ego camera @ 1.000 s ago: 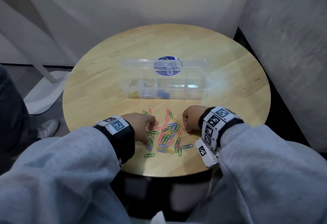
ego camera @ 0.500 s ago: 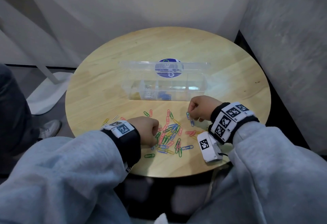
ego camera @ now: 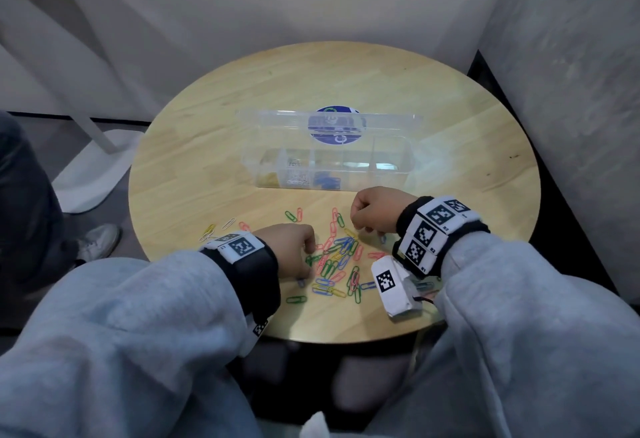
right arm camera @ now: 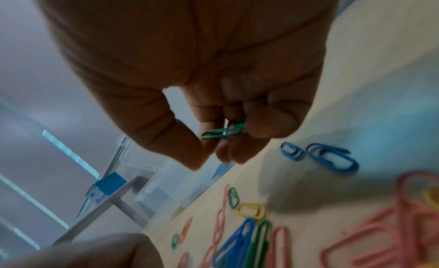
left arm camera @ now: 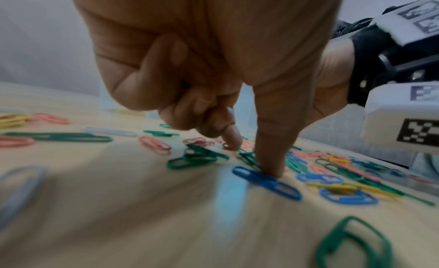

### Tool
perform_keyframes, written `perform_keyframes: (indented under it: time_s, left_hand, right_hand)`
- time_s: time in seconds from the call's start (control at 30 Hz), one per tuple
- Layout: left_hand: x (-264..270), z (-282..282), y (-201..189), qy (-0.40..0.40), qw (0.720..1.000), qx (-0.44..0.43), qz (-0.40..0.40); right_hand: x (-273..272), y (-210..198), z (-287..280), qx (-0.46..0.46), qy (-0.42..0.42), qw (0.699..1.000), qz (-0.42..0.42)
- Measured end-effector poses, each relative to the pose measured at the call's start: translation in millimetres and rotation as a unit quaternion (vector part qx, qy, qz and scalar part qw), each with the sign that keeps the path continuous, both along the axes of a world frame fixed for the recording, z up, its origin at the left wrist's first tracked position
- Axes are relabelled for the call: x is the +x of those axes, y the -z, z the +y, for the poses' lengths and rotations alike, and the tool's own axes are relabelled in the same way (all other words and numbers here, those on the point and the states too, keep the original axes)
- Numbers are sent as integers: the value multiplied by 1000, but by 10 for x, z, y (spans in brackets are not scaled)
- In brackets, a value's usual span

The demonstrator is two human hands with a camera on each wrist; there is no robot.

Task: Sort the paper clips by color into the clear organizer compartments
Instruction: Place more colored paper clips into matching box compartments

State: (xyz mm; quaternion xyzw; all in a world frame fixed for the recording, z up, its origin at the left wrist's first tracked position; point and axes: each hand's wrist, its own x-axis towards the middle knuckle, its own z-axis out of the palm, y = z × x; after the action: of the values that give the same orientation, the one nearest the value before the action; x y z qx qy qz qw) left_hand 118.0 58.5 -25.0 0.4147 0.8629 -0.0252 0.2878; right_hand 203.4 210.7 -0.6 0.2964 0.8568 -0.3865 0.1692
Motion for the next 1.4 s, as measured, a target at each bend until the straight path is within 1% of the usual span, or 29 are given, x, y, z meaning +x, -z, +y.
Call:
perform_keyframes:
  time_s: [0.07, 0.1, 0.2, 0.27, 0.37, 0.5, 0.63, 0.7, 0.8, 0.9, 1.03, 1.2, 1.33, 1.4]
  left_hand:
    - [-9, -15, -2, -1, 1000, 10, 6]
    - [-9, -24, -8, -1, 1000, 16, 10]
    - [-19, -23, -26, -22, 999, 26, 20]
    - [-18, -17, -59, -45, 998, 9, 37]
    - [18, -2, -83, -45, 997, -39, 41]
    - [54, 40, -85, -38, 998, -42, 25]
    - [39, 47, -106, -22, 999, -16, 45]
    - [23, 31, -113, 1, 999, -9, 47]
    - [-36, 10, -119, 31, 999, -17, 28]
    - [-100, -9, -133, 38, 999, -20, 5]
    - [-115, -17, -115, 62, 998, -20, 23]
    - [-97, 26, -116, 60, 997, -26, 33]
    - [-53, 52, -129, 73, 996, -32, 48]
    - [-40, 49, -122, 83, 995, -36, 49]
  right_hand:
    - [-11, -4, -52, 68, -59, 996, -1]
    - [-12, -4, -83, 84, -81, 993, -6]
    - [19, -8, -152, 93, -111, 989, -38]
    - [44, -14, -169, 127, -135, 981, -60]
    - [57, -19, -148, 169, -168, 968, -83]
    - [41, 17, -136, 173, -169, 966, -92]
    - [29, 38, -127, 187, -183, 962, -76]
    - [33, 37, -121, 183, -198, 960, -74]
    - [48, 31, -117, 176, -210, 959, -69]
    - [52, 30, -102, 169, -204, 962, -73]
    - [47, 50, -75, 155, -196, 964, -85]
    - [65, 68, -55, 148, -184, 969, -67]
    - [43, 102, -36, 144, -188, 968, -85]
    - [38, 125, -32, 152, -193, 966, -81]
